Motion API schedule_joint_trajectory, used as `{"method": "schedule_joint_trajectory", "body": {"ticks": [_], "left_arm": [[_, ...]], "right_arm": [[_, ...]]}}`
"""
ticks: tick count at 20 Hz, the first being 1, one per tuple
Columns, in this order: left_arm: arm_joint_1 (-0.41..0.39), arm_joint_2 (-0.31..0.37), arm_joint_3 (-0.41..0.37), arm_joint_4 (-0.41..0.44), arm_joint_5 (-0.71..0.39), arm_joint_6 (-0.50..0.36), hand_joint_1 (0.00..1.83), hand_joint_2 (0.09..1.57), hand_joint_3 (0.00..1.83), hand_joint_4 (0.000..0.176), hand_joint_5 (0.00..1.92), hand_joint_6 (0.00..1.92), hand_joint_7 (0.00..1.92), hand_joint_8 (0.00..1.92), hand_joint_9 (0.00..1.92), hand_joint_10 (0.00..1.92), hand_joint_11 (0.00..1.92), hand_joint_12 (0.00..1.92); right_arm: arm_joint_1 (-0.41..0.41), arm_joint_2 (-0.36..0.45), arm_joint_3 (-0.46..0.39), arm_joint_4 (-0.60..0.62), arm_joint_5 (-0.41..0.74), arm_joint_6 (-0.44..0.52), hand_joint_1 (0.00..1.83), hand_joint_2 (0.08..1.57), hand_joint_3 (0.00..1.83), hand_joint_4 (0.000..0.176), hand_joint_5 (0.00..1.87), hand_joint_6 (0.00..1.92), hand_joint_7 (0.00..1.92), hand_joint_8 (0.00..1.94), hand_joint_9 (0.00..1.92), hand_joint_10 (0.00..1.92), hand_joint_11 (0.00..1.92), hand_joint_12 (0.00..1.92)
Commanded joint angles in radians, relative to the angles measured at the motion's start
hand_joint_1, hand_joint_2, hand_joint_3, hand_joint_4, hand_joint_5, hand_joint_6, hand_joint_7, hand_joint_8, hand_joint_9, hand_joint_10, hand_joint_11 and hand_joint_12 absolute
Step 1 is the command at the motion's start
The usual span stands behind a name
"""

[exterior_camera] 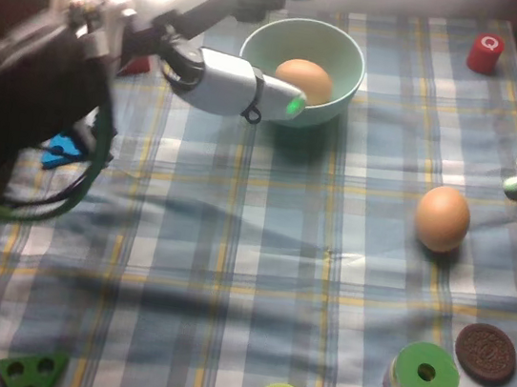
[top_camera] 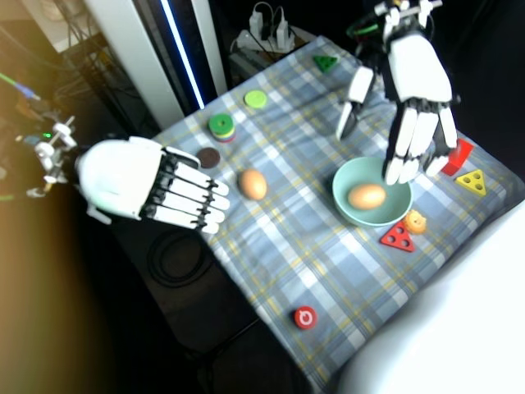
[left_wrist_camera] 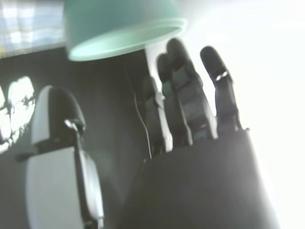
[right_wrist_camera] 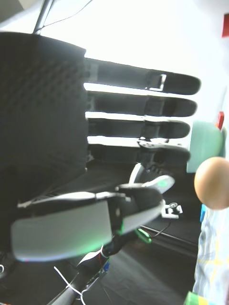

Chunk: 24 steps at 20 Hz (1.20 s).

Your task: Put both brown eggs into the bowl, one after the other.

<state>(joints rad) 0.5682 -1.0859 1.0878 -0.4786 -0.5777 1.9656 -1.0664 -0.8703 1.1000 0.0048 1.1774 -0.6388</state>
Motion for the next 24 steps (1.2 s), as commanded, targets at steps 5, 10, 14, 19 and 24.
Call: {"method": "schedule_joint_trajectory", "body": {"ticks": [5, 10, 14, 19, 24], "left_arm": [[0.135, 0.161, -0.179, 0.094, -0.397, -0.089, 0.84, 0.86, 0.00, 0.155, 0.18, 0.01, 0.20, 0.00, 0.22, 0.00, 0.00, 0.48], [0.263, 0.262, -0.276, 0.100, -0.541, -0.165, 0.72, 0.89, 0.01, 0.176, 0.17, 0.00, 0.19, 0.00, 0.32, 0.02, 0.00, 0.54], [0.314, 0.287, -0.302, 0.072, -0.574, -0.165, 0.69, 0.90, 0.00, 0.176, 0.19, 0.01, 0.21, 0.00, 0.28, 0.00, 0.00, 0.52], [0.326, 0.292, -0.305, 0.064, -0.589, -0.169, 0.70, 0.91, 0.00, 0.176, 0.23, 0.00, 0.27, 0.00, 0.34, 0.01, 0.00, 0.60], [0.326, 0.290, -0.305, 0.067, -0.589, -0.170, 0.69, 0.93, 0.01, 0.176, 0.21, 0.00, 0.25, 0.00, 0.35, 0.01, 0.00, 0.54]], "right_arm": [[0.130, -0.049, 0.057, -0.069, 0.005, 0.021, 0.84, 1.04, 0.00, 0.039, 0.63, 0.00, 0.52, 0.00, 0.51, 0.00, 0.16, 0.92], [0.237, -0.102, 0.120, -0.170, -0.122, 0.064, 0.91, 1.03, 0.00, 0.080, 0.56, 0.00, 0.51, 0.00, 0.50, 0.00, 0.10, 0.96], [0.287, -0.132, 0.153, -0.234, -0.221, 0.064, 0.78, 1.09, 0.00, 0.100, 0.51, 0.00, 0.52, 0.00, 0.59, 0.01, 0.30, 0.93], [0.331, -0.156, 0.172, -0.309, -0.304, 0.064, 1.07, 0.99, 0.00, 0.091, 0.51, 0.00, 0.48, 0.00, 0.57, 0.00, 0.28, 0.93], [0.333, -0.174, 0.179, -0.327, -0.328, 0.064, 1.17, 0.98, 0.00, 0.040, 0.61, 0.00, 0.61, 0.01, 0.63, 0.00, 0.27, 1.01]]}}
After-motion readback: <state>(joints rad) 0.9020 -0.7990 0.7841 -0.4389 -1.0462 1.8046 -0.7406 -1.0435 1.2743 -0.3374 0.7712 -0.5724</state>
